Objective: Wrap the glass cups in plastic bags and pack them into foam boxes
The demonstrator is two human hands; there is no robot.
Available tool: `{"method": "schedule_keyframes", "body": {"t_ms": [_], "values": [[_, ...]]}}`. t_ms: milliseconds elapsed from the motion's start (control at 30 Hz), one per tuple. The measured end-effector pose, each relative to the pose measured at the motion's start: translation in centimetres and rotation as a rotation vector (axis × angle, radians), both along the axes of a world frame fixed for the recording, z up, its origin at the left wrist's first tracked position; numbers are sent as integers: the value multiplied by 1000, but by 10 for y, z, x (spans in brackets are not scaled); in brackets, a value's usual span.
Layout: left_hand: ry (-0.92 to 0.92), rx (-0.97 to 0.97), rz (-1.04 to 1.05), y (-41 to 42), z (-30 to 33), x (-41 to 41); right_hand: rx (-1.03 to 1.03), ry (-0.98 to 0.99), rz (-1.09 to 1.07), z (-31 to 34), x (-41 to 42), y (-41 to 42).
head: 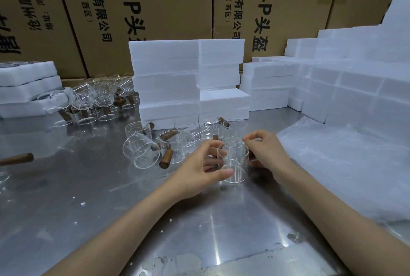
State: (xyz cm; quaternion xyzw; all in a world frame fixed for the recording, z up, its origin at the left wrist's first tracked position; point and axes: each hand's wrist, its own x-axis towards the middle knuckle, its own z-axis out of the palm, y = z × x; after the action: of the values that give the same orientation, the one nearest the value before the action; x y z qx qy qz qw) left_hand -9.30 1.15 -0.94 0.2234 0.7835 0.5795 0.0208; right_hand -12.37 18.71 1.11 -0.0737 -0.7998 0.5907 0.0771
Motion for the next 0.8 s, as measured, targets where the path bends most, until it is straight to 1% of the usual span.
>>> {"method": "schedule_keyframes", "body": {"t_ms": [67, 133, 200, 233, 333, 367, 400, 433, 467, 500, 567, 600, 633, 700, 800], "values": [[20, -30, -2, -1, -2, -1, 59, -9, 2, -1, 1, 0], [39, -53, 0, -1, -3, -2, 216, 70, -26, -2, 2, 1], [58, -75, 6, -2, -3, -2, 410, 229, -90, 0, 4, 2], [69, -87, 11, -2, -3, -2, 454, 323, -121, 2, 6, 1], [79, -115, 19, -1, -2, -1, 472, 646, -193, 13, 12, 1], [78, -120, 18, -1, -2, 0, 506, 743, -241, 18, 15, 2], [78, -125, 15, -1, -1, 0, 566, 808, -310, 21, 18, 5], [80, -131, 11, -2, -1, 1, 648, 818, -382, 23, 19, 9], [82, -136, 10, -2, 0, 1, 749, 751, -427, 24, 19, 15], [85, -139, 12, -2, 1, 2, 862, 602, -434, 24, 18, 22], [85, -140, 22, -2, 3, 4, 1048, 200, -357, 22, 19, 34], [86, -140, 23, -2, 4, 4, 1098, 46, -307, 21, 20, 37], [88, -139, 22, -2, 5, 5, 1123, -52, -267, 20, 21, 40], [96, -137, 18, -2, 5, 6, 1119, -115, -242, 19, 21, 43], [112, -154, 18, -2, 4, 6, 1078, -87, -289, 19, 19, 45]]}}
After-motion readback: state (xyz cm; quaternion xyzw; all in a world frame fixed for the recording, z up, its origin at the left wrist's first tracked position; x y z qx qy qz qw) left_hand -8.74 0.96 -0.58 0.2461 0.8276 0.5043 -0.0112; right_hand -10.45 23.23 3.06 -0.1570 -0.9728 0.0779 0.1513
